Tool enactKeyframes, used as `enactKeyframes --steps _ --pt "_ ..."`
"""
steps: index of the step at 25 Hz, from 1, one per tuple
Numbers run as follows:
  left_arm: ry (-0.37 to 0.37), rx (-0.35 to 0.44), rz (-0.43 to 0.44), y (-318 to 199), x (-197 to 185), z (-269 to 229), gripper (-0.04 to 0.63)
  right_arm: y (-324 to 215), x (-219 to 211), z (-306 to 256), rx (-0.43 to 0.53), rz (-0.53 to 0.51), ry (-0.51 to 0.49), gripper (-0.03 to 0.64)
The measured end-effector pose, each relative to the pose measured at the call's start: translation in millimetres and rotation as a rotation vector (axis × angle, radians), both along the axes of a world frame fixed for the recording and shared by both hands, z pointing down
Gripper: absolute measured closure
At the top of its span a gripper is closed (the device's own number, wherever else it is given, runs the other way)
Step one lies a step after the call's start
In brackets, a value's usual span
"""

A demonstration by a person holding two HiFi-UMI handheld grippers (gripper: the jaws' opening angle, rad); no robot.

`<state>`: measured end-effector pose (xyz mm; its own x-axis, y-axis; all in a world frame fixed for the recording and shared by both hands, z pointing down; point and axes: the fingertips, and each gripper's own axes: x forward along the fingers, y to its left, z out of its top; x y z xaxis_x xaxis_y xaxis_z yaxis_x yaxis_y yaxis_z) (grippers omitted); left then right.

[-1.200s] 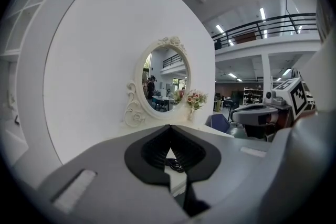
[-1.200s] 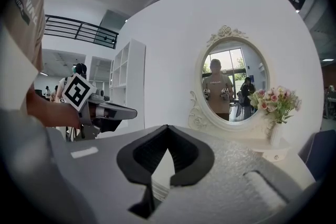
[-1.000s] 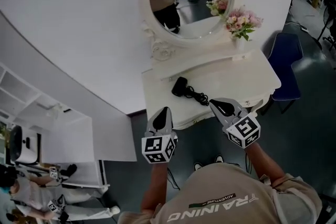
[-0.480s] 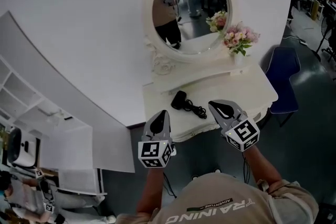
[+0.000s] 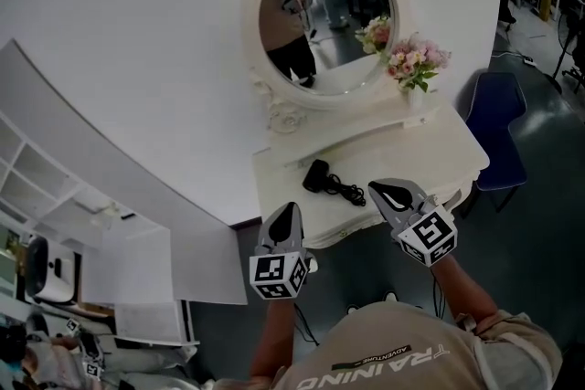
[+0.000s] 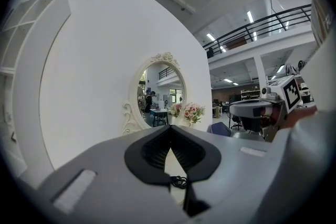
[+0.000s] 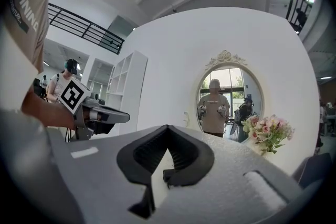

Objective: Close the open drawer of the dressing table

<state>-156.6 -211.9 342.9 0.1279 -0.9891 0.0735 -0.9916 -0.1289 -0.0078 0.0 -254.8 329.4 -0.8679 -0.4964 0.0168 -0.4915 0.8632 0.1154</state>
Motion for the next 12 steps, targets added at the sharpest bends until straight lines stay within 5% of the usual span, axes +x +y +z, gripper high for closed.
enactKeyframes --steps 12 --pt "0.007 -0.005 0.012 3 3 3 0.577 8 0 12 -0.029 -0.005 -0.001 0.615"
